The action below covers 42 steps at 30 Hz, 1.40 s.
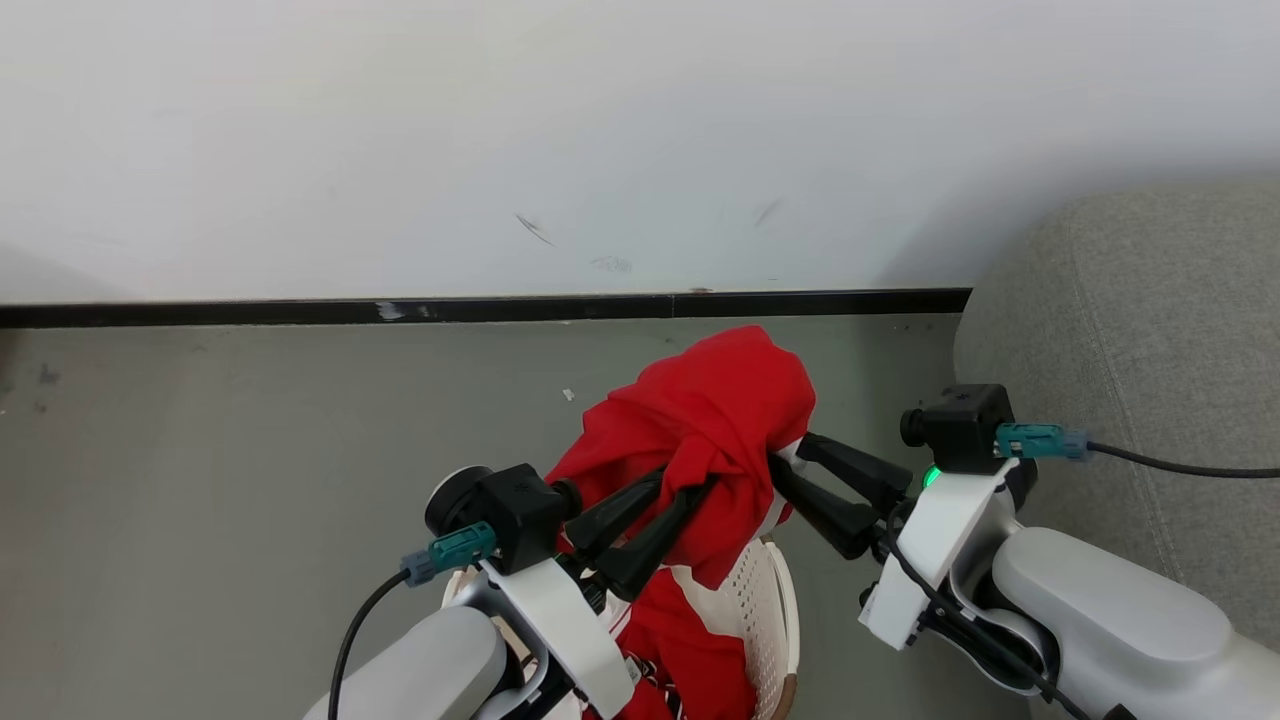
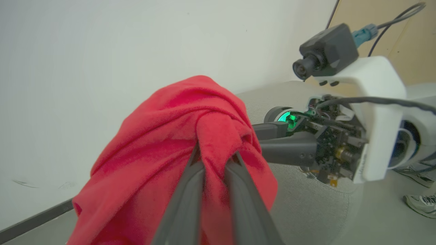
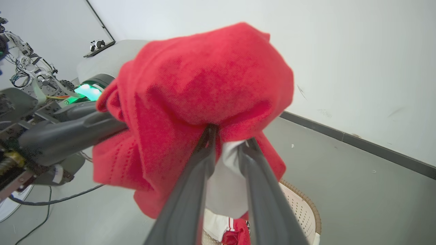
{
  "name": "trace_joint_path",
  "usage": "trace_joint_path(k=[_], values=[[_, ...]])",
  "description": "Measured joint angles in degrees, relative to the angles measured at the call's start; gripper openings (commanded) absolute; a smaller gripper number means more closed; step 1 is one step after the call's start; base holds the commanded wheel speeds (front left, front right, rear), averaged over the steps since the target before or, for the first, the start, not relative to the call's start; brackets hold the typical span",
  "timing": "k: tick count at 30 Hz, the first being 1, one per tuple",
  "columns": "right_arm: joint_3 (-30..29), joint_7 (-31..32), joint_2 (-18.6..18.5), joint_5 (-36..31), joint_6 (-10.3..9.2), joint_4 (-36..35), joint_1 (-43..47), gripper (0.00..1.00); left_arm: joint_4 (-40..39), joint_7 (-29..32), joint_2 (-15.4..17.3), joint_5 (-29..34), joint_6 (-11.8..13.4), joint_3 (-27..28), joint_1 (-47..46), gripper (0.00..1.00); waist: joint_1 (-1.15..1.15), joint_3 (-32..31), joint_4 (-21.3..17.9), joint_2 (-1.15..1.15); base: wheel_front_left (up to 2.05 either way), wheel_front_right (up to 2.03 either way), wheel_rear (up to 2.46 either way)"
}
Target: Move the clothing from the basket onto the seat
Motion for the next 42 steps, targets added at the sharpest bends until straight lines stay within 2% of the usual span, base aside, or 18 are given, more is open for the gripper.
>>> trace_joint_path(k=[8,23,24,25,26,38,42], values=[[-0.38,0.00,0.02,0.52,0.00,0.03,-0.55,0.00,0.78,-0.08,0.36,-0.87,0.00,-0.31,-0.02,0.00,0.00,-0.57,-0.27,0.00,0.00,0.00,0.00],[-7.12,0.00,-1.59,-0.80,0.00,-0.85,-0.12,0.00,3.33,-0.52,1.34,-1.44,0.00,1.05,0.01,0.00,0.00,-1.28,-2.02,0.00,0.00,0.00,0.00],[-7.72,0.00,-1.64,-1.14,0.00,-0.97,-0.08,0.00,3.39,-0.52,1.34,-1.44,0.00,1.05,0.01,0.29,0.00,-1.32,-2.17,0.00,0.00,0.00,0.00],[-8.34,0.00,-1.71,-1.42,0.00,-1.11,-0.07,0.00,3.44,-0.52,1.32,-1.44,0.00,1.07,0.01,0.73,0.00,-1.36,-2.32,0.00,0.00,0.00,0.00],[-8.93,0.00,-1.83,-1.63,0.00,-1.25,-0.06,0.00,3.44,-0.53,1.31,-1.44,0.00,1.05,0.01,1.00,0.00,-1.40,-2.47,0.00,0.00,0.00,0.00],[-15.19,0.00,-3.58,-4.38,0.00,-2.31,3.28,0.00,3.57,-0.86,1.20,-1.43,0.00,1.02,0.01,1.00,0.00,-1.89,-4.71,0.00,0.00,0.00,0.00],[-18.86,0.00,-4.33,-5.41,0.00,-3.10,4.21,0.00,3.61,-1.03,1.02,-1.43,0.00,0.83,0.01,1.00,0.00,-2.00,-5.78,0.00,0.00,0.00,0.00]])
